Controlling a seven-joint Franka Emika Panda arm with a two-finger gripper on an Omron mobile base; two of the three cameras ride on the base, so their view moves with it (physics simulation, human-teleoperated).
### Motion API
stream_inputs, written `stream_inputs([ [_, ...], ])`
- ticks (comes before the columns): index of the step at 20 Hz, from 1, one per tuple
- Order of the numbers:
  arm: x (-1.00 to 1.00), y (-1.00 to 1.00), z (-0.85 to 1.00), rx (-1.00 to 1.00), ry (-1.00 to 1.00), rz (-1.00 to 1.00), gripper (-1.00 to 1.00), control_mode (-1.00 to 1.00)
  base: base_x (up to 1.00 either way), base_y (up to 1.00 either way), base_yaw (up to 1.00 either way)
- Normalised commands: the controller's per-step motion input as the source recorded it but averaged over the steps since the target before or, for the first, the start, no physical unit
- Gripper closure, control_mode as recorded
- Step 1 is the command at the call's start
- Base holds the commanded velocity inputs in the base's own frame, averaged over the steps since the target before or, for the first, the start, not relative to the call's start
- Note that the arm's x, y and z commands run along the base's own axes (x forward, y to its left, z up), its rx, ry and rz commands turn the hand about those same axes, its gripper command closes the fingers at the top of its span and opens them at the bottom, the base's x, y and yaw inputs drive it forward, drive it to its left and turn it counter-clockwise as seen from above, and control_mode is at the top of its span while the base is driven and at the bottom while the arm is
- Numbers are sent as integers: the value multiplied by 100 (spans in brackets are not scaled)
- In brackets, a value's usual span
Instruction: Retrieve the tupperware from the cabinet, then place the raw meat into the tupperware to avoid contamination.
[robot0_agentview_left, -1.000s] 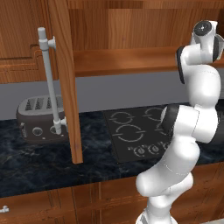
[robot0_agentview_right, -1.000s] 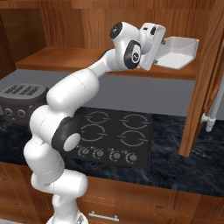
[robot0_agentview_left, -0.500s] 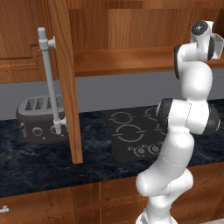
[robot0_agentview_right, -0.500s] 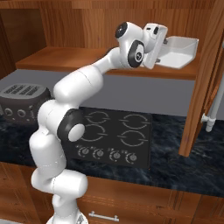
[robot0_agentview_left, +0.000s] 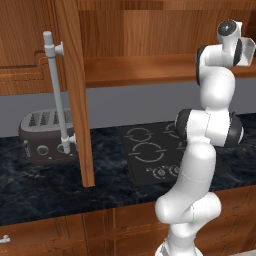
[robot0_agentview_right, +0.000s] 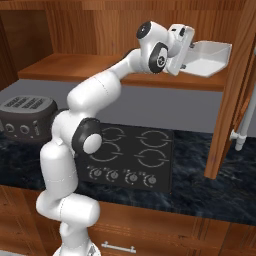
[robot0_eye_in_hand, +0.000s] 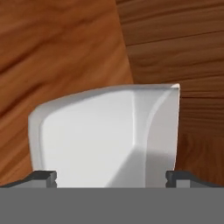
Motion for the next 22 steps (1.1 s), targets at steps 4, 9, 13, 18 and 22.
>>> stream_inputs([
  [4, 9, 0, 0, 0, 0, 0, 100, -100, 0, 0, 0],
  [9, 5, 0, 0, 0, 0, 0, 100, -100, 0, 0, 0],
  [13, 5, 0, 0, 0, 0, 0, 100, -100, 0, 0, 0],
  [18, 4, 0, 0, 0, 0, 0, 100, -100, 0, 0, 0],
  [22, 3, 0, 0, 0, 0, 0, 100, -100, 0, 0, 0],
])
